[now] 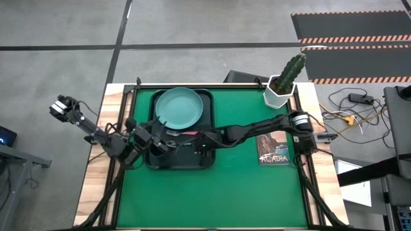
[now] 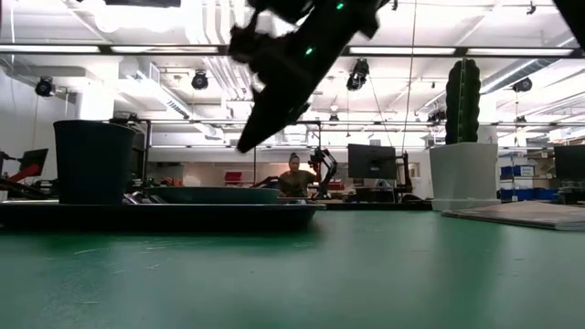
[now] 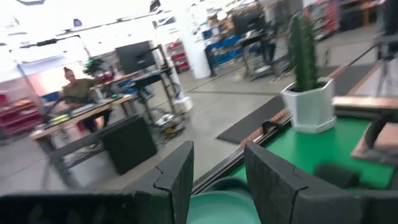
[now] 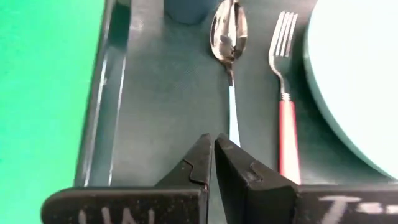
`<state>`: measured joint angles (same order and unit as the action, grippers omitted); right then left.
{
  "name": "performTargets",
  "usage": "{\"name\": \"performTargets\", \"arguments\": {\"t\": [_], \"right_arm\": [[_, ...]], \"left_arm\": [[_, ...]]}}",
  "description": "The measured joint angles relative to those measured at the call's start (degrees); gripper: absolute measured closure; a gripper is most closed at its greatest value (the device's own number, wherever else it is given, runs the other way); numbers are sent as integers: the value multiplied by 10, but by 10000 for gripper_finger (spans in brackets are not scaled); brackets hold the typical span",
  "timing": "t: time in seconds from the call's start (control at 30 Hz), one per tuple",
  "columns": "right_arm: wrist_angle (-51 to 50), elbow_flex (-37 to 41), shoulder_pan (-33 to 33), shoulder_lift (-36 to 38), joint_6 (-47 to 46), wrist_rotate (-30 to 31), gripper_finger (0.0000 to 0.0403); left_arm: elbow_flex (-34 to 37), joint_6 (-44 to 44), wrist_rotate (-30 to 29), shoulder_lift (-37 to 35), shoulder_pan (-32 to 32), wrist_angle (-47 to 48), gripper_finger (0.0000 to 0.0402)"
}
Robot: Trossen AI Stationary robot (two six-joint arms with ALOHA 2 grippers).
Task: Pick and place plate/cup/fork/spoon on tray
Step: Return to Home Position
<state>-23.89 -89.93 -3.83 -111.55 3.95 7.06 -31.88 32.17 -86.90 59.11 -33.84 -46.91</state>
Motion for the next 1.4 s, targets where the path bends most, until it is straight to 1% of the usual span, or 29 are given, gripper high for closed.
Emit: {"name": "performTargets", "arguments": {"t": [0.03, 0.1, 0.13, 0.17, 0.2, 0.23, 0.27, 0.33, 0.37, 0.4, 0.43, 0.47, 0.5, 0.57, 0.6, 0.63, 0.67, 0.73, 0.8, 0.9, 1.03, 1.1, 1.2, 1.3, 1.4], "right_arm": [[3, 12, -3, 16, 2, 0, 392], [16, 50, -8, 53, 4, 0, 392], [32, 73, -9, 74, 6, -6, 392], [51, 100, -9, 94, 8, -22, 392], [75, 132, -9, 116, 10, -43, 392], [103, 168, -9, 137, 13, -70, 392], [135, 204, -9, 156, 19, -94, 392], [214, 284, -9, 195, 28, -121, 392], [253, 321, -9, 213, 31, -124, 392], [293, 356, -9, 229, 34, -125, 392], [330, 389, -9, 245, 36, -125, 392], [359, 419, -9, 260, 37, -125, 392], [386, 447, -8, 274, 37, -125, 392], [431, 494, -3, 302, 42, -126, 392], [447, 515, 1, 318, 44, -126, 392], [462, 533, 5, 334, 46, -126, 392], [475, 548, 10, 349, 48, -125, 392], [489, 575, 21, 380, 52, -126, 392], [498, 594, 35, 410, 58, -129, 392], [501, 613, 59, 449, 62, -138, 392], [499, 630, 97, 491, 71, -188, 392], [498, 634, 116, 506, 72, -214, 392], [497, 640, 142, 525, 76, -239, 392], [497, 649, 161, 545, 76, -254, 392], [495, 664, 170, 569, 77, -256, 392]], "left_arm": [[0, 7, -10, 0, -6, 4, 278], [0, 12, -9, 0, -25, 24, 279], [0, 12, 8, 0, -38, 38, 279], [0, 12, 43, 0, -54, 52, 279], [0, 12, 98, -1, -73, 74, 280], [0, 8, 172, -5, -94, 105, 283], [0, 1, 266, -9, -115, 151, 288], [0, -8, 491, -21, -147, 263, 299], [0, -9, 613, -28, -155, 321, 306], [0, -1, 713, -33, -157, 371, 313], [2, 3, 776, -37, -158, 403, 320], [7, -5, 795, -41, -157, 408, 328], [12, -23, 776, -46, -156, 394, 336], [23, -57, 691, -56, -148, 343, 354], [29, -68, 658, -59, -139, 325, 362], [37, -77, 639, -62, -126, 317, 371], [47, -79, 639, -66, -112, 319, 380], [65, -95, 659, -73, -81, 317, 395], [86, -126, 665, -84, -46, 287, 399], [116, -180, 668, -104, 7, 287, 399], [152, -215, 717, -156, 56, 303, 401], [169, -229, 730, -191, 69, 313, 401], [192, -247, 730, -256, 72, 347, 401], [211, -261, 730, -323, 72, 375, 401], [227, -269, 731, -388, 72, 405, 401]]}}
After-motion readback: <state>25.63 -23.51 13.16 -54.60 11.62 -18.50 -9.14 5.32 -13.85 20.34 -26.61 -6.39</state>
